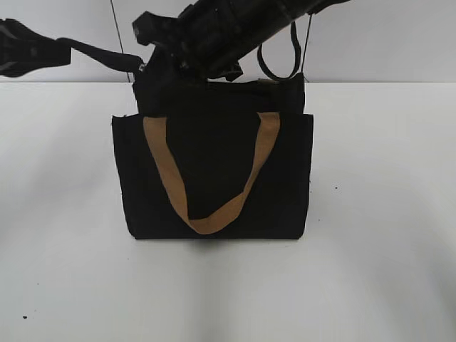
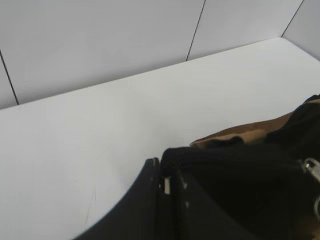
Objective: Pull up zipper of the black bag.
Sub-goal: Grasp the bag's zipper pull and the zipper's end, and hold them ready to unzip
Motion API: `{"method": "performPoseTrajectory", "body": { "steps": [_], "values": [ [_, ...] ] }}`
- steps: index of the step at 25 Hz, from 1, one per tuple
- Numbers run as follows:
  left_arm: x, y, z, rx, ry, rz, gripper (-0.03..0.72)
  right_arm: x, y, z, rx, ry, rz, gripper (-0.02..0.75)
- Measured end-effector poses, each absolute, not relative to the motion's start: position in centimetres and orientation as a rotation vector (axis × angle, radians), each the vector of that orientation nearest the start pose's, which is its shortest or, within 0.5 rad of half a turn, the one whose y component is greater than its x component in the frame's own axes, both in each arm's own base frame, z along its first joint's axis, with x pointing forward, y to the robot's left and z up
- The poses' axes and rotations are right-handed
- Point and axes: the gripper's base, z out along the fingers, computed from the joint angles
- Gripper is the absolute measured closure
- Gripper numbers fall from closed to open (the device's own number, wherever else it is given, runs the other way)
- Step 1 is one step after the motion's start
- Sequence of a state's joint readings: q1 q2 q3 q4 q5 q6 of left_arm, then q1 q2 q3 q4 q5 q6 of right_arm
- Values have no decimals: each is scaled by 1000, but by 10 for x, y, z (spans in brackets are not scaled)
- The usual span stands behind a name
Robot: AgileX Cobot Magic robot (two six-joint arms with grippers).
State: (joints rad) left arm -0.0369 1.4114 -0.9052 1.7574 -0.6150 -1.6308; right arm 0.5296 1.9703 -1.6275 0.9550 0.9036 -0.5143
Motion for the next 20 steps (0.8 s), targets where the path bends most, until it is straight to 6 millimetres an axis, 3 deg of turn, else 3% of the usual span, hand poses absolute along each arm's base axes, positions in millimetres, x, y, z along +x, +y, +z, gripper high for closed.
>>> {"method": "performPoseTrajectory", "body": {
  "steps": [5, 15, 20],
  "values": [
    [287, -62, 271, 545, 2036, -569, 655, 353, 259, 274, -655, 2475, 1233, 748],
    [279, -58, 282, 516, 2002, -512, 655, 353, 250, 261, -642, 2624, 1248, 748],
    [275, -55, 271, 490, 2041, -488, 655, 353, 244, 258, -630, 2675, 1231, 748]
  ]
}}
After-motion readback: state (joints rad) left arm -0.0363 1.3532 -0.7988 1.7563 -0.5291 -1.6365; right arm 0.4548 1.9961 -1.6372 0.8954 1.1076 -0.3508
